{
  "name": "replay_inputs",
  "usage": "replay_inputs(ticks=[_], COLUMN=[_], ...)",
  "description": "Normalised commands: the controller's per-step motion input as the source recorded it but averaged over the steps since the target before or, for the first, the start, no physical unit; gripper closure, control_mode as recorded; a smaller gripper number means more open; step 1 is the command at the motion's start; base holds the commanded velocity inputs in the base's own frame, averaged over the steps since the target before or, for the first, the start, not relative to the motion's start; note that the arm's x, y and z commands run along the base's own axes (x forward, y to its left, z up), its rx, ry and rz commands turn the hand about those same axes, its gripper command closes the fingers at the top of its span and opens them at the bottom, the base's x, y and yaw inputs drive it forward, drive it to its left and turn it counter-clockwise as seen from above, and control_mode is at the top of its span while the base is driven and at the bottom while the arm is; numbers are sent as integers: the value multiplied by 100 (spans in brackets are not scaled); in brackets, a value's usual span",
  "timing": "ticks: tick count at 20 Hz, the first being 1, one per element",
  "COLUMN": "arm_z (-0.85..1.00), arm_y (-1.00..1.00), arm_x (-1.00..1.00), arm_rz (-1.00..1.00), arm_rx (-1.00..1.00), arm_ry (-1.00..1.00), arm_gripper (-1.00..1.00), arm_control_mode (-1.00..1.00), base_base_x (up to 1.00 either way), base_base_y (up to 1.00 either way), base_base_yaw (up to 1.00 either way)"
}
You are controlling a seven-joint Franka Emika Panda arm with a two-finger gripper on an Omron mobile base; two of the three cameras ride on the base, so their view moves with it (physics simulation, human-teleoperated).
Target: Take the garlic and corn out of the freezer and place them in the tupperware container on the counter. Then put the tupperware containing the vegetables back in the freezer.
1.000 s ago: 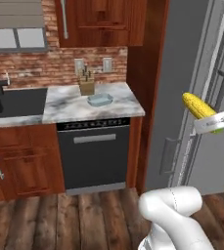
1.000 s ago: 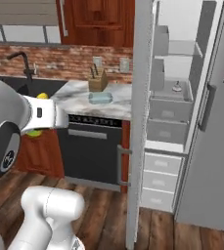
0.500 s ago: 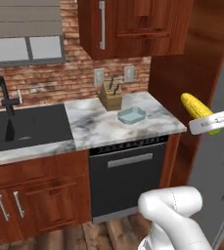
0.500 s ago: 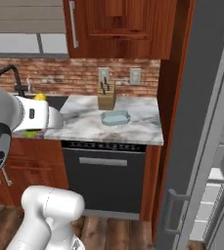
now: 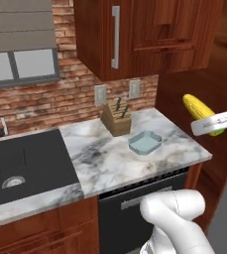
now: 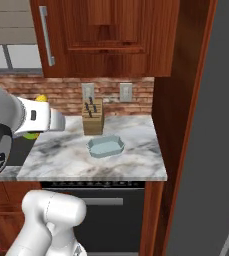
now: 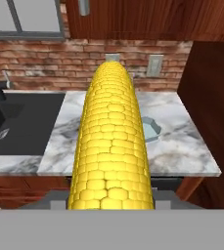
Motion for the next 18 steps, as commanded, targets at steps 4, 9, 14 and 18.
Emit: replay_inputs(ticks=[4,9,14,18], arm_z=[0,0,0,0], arm_y=[0,0,0,0], arm_x=[0,0,0,0], arm_rz=[0,0,0,0], arm_rx=[0,0,0,0], arm_ry=[0,0,0,0], arm_gripper=[100,100,100,100], arm_control_mode=[100,100,100,100], base_base_x=[59,9,2,3], base_base_y=[16,0,0,0], base_base_yaw=[-23,-14,-8,-1])
